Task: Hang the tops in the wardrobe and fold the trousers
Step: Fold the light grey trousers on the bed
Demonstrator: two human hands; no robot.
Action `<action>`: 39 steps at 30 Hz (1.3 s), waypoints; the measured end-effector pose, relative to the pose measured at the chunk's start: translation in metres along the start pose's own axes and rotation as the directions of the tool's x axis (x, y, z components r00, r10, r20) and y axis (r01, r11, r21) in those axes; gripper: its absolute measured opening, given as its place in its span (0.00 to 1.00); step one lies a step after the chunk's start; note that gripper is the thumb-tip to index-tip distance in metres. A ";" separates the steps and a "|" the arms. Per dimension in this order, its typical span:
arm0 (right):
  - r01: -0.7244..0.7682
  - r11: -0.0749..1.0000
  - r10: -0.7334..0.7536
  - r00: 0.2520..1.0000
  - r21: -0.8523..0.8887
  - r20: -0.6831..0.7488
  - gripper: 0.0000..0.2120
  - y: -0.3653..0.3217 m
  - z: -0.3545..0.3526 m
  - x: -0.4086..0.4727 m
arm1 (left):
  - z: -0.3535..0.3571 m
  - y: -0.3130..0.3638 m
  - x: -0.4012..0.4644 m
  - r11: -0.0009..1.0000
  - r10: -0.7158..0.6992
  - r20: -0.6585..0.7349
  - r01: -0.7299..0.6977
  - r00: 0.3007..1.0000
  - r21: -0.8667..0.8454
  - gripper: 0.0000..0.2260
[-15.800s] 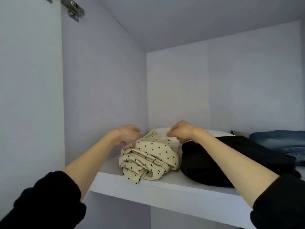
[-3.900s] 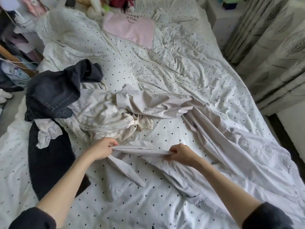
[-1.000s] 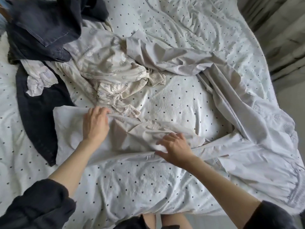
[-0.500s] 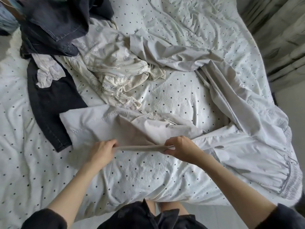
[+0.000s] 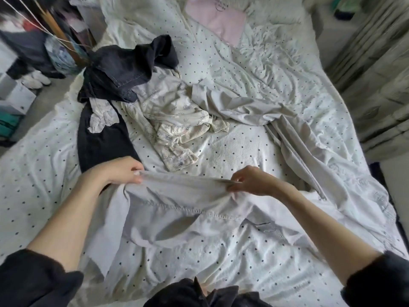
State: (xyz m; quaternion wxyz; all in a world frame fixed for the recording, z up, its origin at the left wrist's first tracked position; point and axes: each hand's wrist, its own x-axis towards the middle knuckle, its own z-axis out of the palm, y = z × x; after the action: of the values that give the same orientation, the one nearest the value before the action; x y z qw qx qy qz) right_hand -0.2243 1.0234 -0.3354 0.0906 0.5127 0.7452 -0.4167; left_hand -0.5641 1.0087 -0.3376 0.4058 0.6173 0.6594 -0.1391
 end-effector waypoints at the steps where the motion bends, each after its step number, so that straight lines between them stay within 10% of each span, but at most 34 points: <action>1: -0.008 0.999 0.006 0.998 -0.031 -0.067 0.13 0.000 -0.001 0.011 | -0.002 0.000 0.012 0.998 -0.030 -0.111 0.035 0.993 0.042 0.07; 8: -0.200 0.978 0.149 0.866 -0.056 -0.477 0.13 0.020 0.007 0.102 | -0.002 -0.011 0.092 0.946 -0.087 -0.691 0.277 0.718 0.169 0.14; 13: -0.145 0.980 -0.002 0.681 -0.138 -0.732 0.11 0.024 0.080 0.082 | 0.068 -0.005 0.117 0.990 0.141 -0.760 -0.080 0.634 0.117 0.14; 18: -0.246 0.961 0.134 0.813 -0.126 -0.567 0.21 0.058 0.141 0.053 | 0.161 0.039 0.117 0.884 0.462 -0.517 -0.420 0.721 0.204 0.18; 22: -0.249 0.961 0.205 0.934 -0.121 -0.294 0.38 0.086 0.141 0.070 | 0.177 0.029 0.149 0.889 0.378 -0.234 -0.282 0.896 0.360 0.28; 27: -0.191 0.978 0.158 0.945 -0.089 -0.287 0.25 0.092 0.140 0.080 | 0.182 0.026 0.161 0.911 0.304 -0.250 -0.204 0.919 0.358 0.26; 32: -0.142 0.989 0.129 0.733 0.035 -0.668 0.18 0.110 0.167 0.017 | 0.216 0.078 0.121 0.899 0.416 -0.668 -0.388 0.617 0.202 0.16; 39: -0.419 0.908 0.256 0.598 -0.024 -0.759 0.09 0.185 0.214 -0.080 | 0.277 0.152 0.089 0.496 0.867 -0.378 -0.647 0.326 0.579 0.09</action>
State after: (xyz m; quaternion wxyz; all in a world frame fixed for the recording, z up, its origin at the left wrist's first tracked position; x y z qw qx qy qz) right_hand -0.0947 0.8388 -0.5239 -0.0916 0.7569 0.6433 -0.0700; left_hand -0.3142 0.9112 -0.5274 0.0680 0.9184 0.3458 0.1799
